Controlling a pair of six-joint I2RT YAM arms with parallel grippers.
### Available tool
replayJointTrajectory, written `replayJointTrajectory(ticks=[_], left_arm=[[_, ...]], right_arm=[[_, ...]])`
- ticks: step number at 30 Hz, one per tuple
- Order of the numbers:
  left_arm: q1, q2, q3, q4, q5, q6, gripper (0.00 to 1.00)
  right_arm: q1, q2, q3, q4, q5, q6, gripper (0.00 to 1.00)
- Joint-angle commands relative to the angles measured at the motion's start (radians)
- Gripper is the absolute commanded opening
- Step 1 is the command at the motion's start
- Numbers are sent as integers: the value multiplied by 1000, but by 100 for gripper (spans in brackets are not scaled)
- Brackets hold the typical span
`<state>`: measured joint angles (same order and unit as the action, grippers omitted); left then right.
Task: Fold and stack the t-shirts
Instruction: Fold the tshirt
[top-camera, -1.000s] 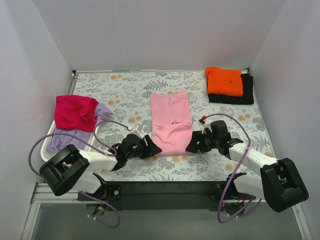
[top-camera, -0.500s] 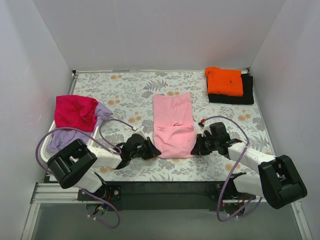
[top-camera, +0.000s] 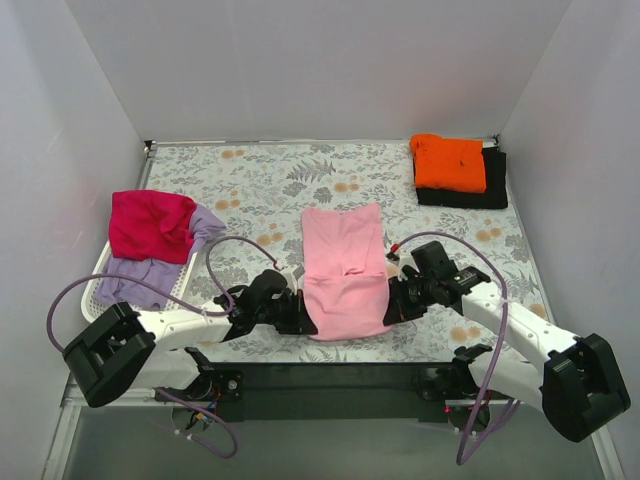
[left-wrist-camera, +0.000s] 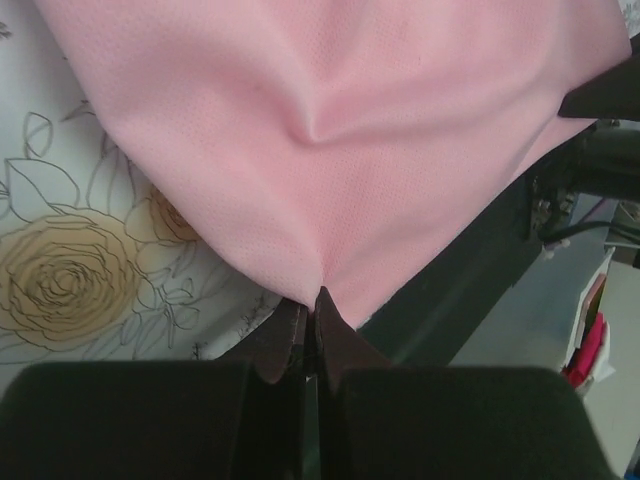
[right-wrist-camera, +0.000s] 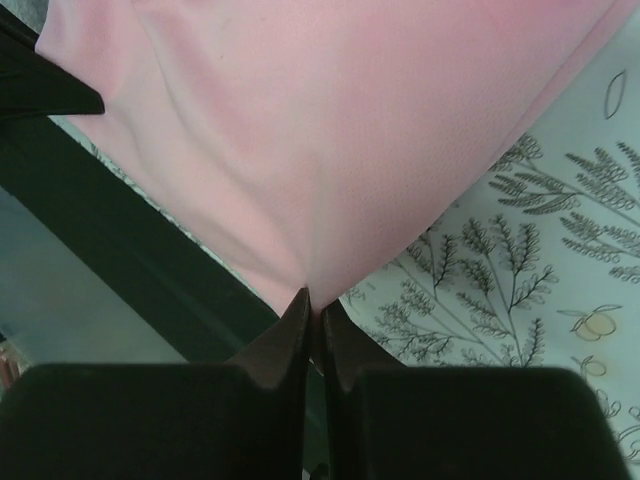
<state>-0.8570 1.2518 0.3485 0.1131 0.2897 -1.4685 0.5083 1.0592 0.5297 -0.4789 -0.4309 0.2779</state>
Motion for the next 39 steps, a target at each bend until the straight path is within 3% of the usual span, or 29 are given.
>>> replayJointTrajectory(ticks=[1,5,13,24,31,39], left_arm=[[-7,-48,56,-199,89,50,0],[-11,-38,75,-231,227,34,0],[-11,-132,155,-431,418,85,0],[-13,-236,80,-402,709,37,0],[-11,-290,70,-372,695,2,0],[-11,-391,-80,34,592,-269,0]], right_arm=[[48,2,85,-199,-5,-43,1],[119,51,174,-370,-12,-74,1],[170,71,196,-500,-141,-143,1],[272,79,222,-569,-270,-184,1],[285,84,266,-563,-335,-215,1],[282,99,346,-552,-310,-215,1]])
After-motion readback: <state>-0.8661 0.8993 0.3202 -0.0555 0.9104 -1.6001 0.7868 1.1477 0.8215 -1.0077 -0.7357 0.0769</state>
